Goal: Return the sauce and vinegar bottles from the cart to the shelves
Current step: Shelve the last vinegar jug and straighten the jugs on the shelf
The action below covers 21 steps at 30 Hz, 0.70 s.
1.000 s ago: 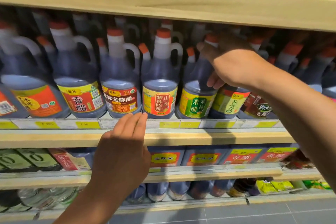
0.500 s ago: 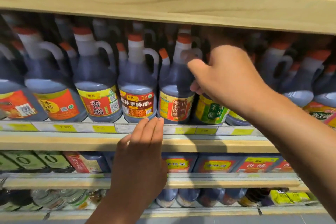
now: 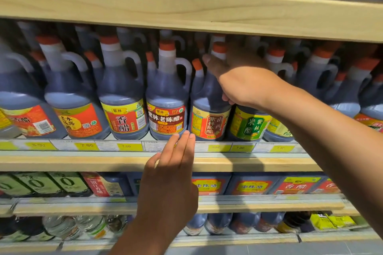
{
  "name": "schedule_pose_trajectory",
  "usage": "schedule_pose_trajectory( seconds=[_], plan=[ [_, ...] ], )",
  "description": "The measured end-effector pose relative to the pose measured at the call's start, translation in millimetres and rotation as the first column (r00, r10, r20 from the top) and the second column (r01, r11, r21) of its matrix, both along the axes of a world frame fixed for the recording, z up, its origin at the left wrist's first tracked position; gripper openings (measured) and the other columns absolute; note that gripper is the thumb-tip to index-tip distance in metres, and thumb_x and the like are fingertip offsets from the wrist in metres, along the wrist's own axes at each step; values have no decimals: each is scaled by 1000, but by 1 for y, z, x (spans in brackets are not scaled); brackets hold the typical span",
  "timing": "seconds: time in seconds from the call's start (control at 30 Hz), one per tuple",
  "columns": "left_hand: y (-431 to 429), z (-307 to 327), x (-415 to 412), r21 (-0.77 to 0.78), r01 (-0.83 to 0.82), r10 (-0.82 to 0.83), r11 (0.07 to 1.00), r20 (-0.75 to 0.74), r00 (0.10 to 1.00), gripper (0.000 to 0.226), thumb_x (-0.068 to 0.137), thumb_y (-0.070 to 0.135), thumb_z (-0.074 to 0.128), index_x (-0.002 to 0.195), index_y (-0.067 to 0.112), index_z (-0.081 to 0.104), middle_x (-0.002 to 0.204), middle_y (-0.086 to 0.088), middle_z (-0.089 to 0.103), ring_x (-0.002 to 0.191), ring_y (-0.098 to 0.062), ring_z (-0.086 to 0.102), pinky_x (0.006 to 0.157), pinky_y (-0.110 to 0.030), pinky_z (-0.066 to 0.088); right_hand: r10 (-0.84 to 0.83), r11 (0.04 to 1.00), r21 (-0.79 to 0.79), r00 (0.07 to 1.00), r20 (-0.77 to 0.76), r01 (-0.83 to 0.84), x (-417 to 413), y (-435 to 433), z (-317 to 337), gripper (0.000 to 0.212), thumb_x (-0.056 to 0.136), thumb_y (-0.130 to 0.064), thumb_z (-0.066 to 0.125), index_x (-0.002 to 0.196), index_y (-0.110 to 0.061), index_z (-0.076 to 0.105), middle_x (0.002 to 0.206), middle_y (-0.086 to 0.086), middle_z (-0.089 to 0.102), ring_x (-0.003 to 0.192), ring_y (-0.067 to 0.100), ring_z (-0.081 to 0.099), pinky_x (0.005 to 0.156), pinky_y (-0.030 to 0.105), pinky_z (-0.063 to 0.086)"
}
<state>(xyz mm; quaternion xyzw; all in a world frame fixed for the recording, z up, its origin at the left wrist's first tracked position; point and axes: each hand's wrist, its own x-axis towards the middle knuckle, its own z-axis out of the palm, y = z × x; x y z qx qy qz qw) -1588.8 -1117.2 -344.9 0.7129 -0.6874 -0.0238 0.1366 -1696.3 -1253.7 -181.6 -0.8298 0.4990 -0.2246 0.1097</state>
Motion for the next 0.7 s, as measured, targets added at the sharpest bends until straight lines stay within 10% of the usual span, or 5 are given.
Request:
schedule_pose_trajectory(
  seconds=[0.27,0.43,0.63,0.7],
  plan=[
    [0,-13,5,-58,55,-58,997,-51,997,89,69,18,43,157,10,30,164,-1,29,153,-22,24,104,-44,48,-75,980,188,994,80,59,0,16,4,55,99,-59,43,75,-14,63,64,5,72,63,23,71,69,32,56],
    [-2,-15,9,-81,84,-88,993,-42,995,84,77,24,41,157,5,27,164,-7,30,153,-24,24,108,-46,43,-23,956,-292,988,-155,-23,17,49,9,51,96,-45,50,58,-13,41,56,7,48,69,39,53,59,35,29],
    [1,-9,12,-19,96,-96,995,-5,995,96,71,24,51,159,6,18,166,-7,25,152,-25,24,110,-42,41,45,977,213,996,-78,-28,69,33,18,56,103,-39,39,64,-12,67,80,0,78,89,18,74,89,31,55],
    [2,-7,13,-34,103,-103,994,14,995,94,73,22,48,159,6,17,167,-6,20,155,-25,16,115,-42,35,58,938,343,998,-19,-48,82,23,15,62,106,-49,31,80,-9,70,88,6,78,84,19,74,74,20,54]
  ],
)
